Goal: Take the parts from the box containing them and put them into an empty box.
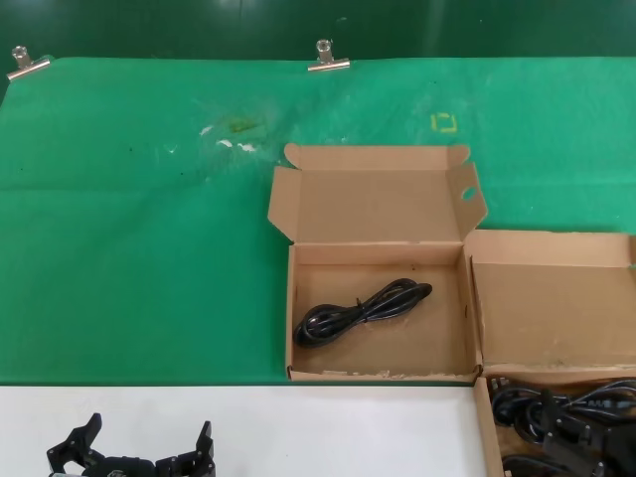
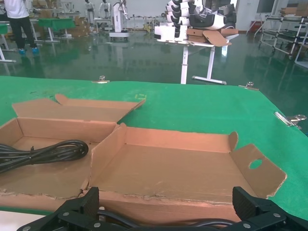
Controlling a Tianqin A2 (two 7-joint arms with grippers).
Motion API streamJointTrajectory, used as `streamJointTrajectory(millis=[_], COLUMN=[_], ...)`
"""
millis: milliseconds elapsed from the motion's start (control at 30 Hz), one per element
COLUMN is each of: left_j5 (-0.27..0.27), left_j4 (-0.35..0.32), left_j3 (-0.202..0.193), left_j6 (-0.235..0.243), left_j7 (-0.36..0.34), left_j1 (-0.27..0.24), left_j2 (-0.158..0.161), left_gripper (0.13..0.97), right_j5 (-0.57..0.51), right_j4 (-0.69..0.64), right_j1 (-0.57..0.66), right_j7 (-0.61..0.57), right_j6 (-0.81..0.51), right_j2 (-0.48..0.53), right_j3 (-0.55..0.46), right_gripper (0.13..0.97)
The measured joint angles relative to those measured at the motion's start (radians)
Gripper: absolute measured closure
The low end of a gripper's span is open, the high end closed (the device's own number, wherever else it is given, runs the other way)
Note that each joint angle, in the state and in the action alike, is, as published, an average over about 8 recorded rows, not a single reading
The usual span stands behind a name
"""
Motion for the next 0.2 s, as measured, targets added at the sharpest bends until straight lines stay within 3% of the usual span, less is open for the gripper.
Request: streamJointTrajectory(millis=[200], left_j5=[0.0], left_j4=[0.0], left_j3=[0.0], left_j6=[0.0], left_j7=[0.0], left_j1=[0.0], left_j2=[0.0], left_gripper=[0.132], right_j5=[0.0], right_j4=[0.0], right_j1=[0.0], right_j7=[0.0], right_j6=[0.0], right_j2=[0.0], right_j3=[0.0], right_gripper=[0.129])
